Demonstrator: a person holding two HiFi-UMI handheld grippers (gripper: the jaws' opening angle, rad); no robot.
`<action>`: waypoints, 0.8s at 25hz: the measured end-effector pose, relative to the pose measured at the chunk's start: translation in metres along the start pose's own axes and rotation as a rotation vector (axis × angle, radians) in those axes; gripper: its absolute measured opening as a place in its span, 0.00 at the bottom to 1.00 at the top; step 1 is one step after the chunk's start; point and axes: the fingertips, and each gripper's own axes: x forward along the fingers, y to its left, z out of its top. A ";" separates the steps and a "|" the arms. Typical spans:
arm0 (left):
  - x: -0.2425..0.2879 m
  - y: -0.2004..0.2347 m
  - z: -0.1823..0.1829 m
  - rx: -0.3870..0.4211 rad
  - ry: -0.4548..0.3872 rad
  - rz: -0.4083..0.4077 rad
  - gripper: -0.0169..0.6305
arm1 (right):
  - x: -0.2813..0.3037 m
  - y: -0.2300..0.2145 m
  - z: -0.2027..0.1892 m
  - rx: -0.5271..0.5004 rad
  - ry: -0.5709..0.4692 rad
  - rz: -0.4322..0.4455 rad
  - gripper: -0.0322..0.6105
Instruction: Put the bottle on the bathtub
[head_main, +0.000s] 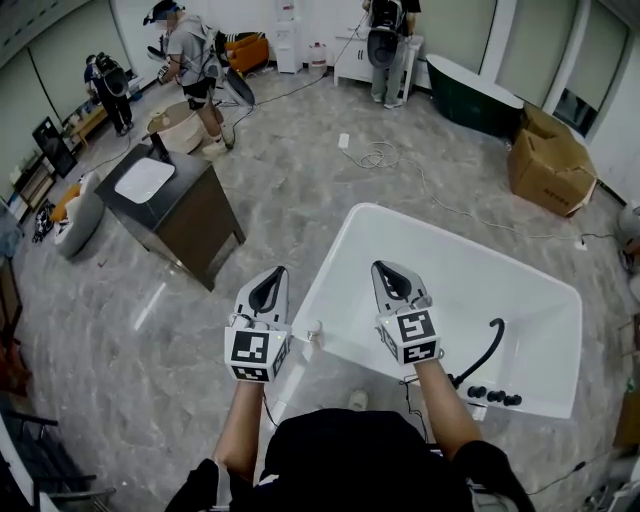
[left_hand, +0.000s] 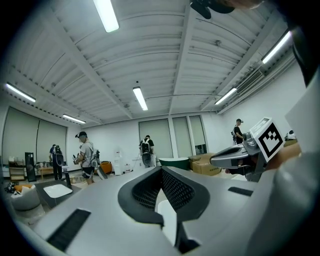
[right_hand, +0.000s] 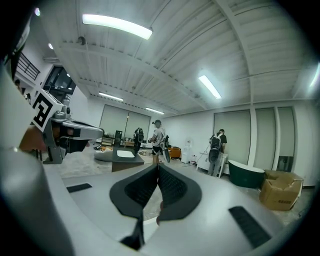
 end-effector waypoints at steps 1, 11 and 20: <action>0.000 -0.001 0.002 -0.006 -0.003 0.000 0.05 | -0.001 -0.002 0.000 0.000 -0.001 -0.003 0.09; 0.001 -0.001 0.013 0.014 -0.004 0.003 0.05 | -0.006 -0.011 -0.002 0.000 0.002 -0.016 0.09; 0.003 0.001 0.006 -0.006 -0.003 0.010 0.05 | -0.003 -0.007 -0.002 0.000 -0.001 -0.009 0.09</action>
